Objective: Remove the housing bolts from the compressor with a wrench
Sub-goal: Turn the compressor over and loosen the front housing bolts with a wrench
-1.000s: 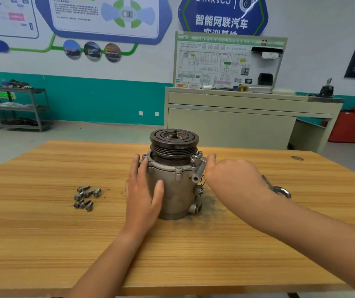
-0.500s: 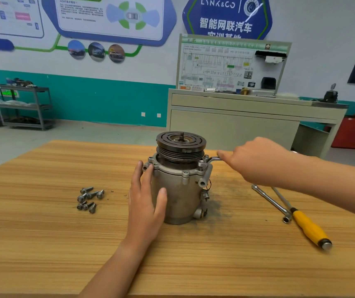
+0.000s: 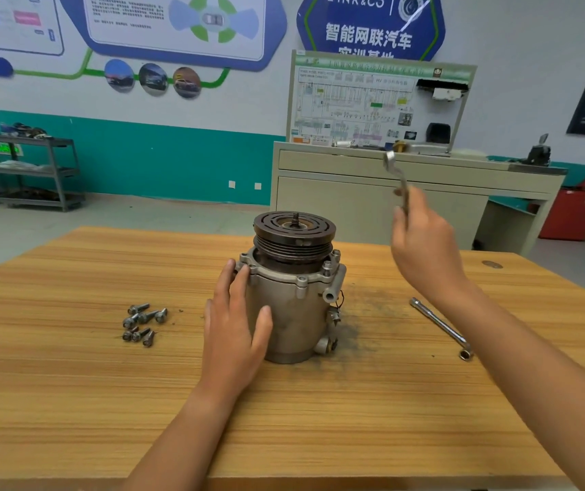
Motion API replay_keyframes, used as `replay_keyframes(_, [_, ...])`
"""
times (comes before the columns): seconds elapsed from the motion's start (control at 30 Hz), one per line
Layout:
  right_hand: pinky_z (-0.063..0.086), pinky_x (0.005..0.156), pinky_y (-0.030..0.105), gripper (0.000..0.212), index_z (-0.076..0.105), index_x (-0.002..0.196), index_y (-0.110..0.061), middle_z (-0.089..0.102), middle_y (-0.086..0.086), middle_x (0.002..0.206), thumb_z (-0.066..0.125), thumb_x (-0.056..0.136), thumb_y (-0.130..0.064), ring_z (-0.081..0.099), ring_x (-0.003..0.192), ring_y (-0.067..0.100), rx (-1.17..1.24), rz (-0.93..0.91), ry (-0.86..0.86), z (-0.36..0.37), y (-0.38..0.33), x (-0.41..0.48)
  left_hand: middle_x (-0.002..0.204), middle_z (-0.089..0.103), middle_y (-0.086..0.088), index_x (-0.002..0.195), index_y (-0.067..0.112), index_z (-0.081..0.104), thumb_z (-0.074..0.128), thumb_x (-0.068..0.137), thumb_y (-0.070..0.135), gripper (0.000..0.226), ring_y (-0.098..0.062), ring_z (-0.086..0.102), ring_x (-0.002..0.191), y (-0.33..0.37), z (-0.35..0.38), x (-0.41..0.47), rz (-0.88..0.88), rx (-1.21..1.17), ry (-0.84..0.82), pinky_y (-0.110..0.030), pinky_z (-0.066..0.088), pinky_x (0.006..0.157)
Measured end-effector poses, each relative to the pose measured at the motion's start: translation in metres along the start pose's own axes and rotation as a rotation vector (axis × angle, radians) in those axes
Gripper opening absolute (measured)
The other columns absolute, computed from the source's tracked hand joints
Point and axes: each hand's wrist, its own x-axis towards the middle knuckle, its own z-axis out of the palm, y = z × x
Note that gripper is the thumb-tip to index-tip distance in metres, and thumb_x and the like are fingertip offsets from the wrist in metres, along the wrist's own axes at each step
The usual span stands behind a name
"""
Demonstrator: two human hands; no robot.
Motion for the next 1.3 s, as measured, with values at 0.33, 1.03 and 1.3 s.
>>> replay_keyframes(0.33, [0.019, 0.043, 0.027, 0.038, 0.040, 0.121, -0.011, 0.057, 0.003, 0.086, 0.039, 0.086, 0.002, 0.039, 0.068, 0.023, -0.516, -0.130, -0.522, -0.030, -0.043, -0.039, 0.147, 0.008, 0.016, 0.144, 0.015, 0.032, 0.042, 0.086, 0.033, 0.061, -0.004, 0.013, 0.136, -0.001, -0.003, -0.001, -0.052, -0.009, 0.043, -0.048, 0.025, 0.113])
replay_keyframes(1.03, [0.048, 0.079, 0.032, 0.037, 0.040, 0.125, -0.012, 0.059, 0.004, 0.093, 0.044, 0.089, 0.000, 0.055, 0.080, 0.021, -0.536, -0.461, -0.654, 0.006, 0.013, 0.018, 0.154, 0.011, 0.006, 0.139, 0.013, 0.038, 0.043, 0.086, 0.033, 0.057, -0.007, 0.015, 0.135, -0.007, 0.002, 0.002, -0.058, -0.030, 0.017, -0.051, 0.027, 0.111])
replay_keyframes(1.3, [0.027, 0.107, 0.047, 0.025, 0.058, 0.110, 0.005, 0.064, 0.021, 0.106, 0.046, 0.088, 0.006, 0.060, 0.098, 0.031, -0.268, -0.393, -0.305, 0.050, 0.009, 0.007, 0.155, 0.011, 0.004, 0.140, 0.012, 0.036, 0.039, 0.086, 0.036, 0.059, -0.006, 0.017, 0.137, -0.006, 0.002, 0.001, -0.071, -0.042, 0.001, -0.050, 0.026, 0.112])
